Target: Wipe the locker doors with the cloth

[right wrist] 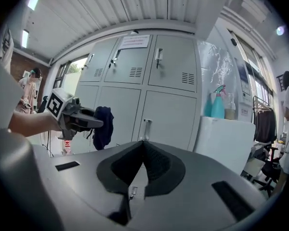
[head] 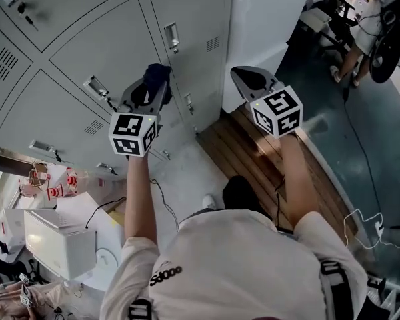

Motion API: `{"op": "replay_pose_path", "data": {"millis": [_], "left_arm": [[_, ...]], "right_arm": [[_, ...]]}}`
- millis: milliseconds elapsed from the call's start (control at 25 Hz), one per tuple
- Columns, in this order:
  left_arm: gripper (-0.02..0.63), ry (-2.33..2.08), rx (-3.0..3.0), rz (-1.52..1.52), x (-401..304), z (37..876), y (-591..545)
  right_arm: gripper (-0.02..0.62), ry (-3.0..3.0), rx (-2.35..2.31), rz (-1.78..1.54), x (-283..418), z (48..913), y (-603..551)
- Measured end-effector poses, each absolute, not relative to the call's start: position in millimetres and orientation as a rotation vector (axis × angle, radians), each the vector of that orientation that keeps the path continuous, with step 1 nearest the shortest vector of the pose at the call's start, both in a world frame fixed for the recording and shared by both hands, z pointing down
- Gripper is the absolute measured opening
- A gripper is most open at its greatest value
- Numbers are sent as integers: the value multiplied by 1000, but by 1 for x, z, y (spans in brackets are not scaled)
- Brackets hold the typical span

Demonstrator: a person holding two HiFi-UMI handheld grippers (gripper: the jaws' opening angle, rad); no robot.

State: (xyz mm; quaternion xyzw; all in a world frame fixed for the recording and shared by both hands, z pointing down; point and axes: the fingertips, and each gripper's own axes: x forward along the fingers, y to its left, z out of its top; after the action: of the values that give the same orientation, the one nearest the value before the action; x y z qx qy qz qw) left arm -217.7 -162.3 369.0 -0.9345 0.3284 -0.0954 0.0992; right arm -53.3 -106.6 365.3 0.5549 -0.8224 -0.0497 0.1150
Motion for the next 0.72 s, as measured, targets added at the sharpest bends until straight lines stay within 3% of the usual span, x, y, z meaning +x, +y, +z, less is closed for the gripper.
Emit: {"op": "replay_pose_path", "data": {"millis": [480,720], "left_arm": [[115,1098,-2706,-313,-154,346,-249],[115,1251,-2622,-246,-126,292,-282]], "right_arm": [[-2,-2584,1521,-104,9,344,-219],[-2,-2627,1407,-148,42,307,-263]]}}
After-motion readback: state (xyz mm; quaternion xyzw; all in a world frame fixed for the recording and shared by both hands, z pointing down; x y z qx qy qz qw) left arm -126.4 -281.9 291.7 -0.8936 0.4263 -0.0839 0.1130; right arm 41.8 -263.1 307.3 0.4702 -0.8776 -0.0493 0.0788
